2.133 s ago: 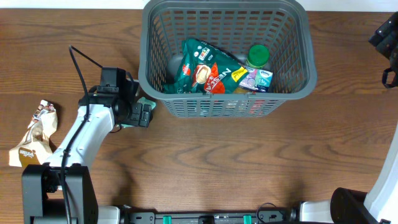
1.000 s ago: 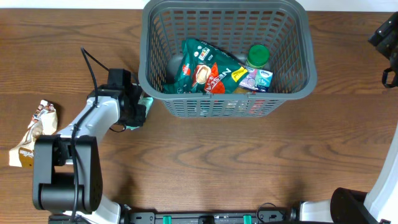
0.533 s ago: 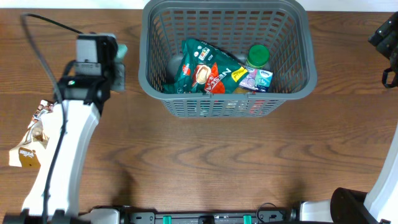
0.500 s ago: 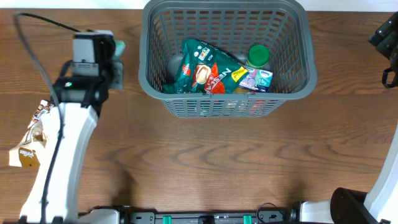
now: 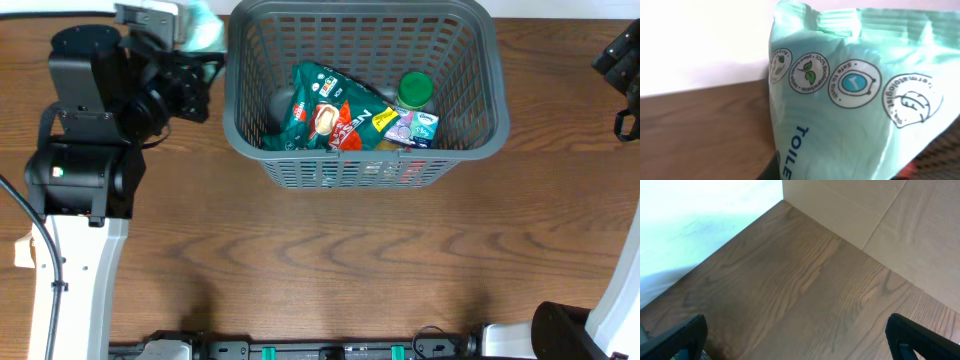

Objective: Pack container
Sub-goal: 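Lift the wipes pouch and lower it into the basket's left side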

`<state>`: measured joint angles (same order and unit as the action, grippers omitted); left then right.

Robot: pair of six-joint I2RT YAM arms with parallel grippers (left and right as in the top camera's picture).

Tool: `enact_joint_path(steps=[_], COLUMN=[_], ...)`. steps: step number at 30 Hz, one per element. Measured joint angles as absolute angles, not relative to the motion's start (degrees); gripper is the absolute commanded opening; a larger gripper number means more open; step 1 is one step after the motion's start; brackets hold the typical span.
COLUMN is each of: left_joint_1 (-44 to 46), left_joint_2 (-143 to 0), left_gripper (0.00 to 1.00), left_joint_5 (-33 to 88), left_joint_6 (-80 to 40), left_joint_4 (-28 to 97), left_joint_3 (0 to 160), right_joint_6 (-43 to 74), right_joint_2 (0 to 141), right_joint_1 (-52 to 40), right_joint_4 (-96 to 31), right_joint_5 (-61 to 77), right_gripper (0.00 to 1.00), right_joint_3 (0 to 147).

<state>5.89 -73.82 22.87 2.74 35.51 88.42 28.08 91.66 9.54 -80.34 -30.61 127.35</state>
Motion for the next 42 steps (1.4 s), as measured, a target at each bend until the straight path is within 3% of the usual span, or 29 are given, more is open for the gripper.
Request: enact_joint_path(steps=[7, 17, 28, 41, 42], left_joint_1=[14.63, 24.62, 25.19, 25.19, 25.19], left_joint_2=[-73.89, -80.40, -91.35, -99.66, -99.66], left_gripper=[0.06, 0.06, 0.06, 0.06, 0.10], left_joint_5=[26.17, 16.58, 5.04, 2.63, 2.57], left_joint_6=[2.31, -0.67, -6.87, -7.73, -7.70], left_joint_4=[32.08, 31.46, 31.51, 35.73, 35.70], left_joint_3=[89.38, 89.41, 89.41, 89.41, 89.41], right_joint_6=[28.08, 28.08, 28.08, 28.08, 28.08], right_joint_2=[91.66, 91.66, 91.66, 91.66, 91.66], right_joint_1=[9.54, 9.54, 9.54, 9.54, 9.54], right_joint_4=[-80.34, -80.34, -80.34, -80.34, -80.34], right_joint_5=[-30.61, -30.61, -30.61, -30.61, -30.61], right_gripper=[0.99, 0.99, 0.99, 0.99, 0.99], right_joint_3=[127.35, 127.35, 127.35, 127.35, 127.35])
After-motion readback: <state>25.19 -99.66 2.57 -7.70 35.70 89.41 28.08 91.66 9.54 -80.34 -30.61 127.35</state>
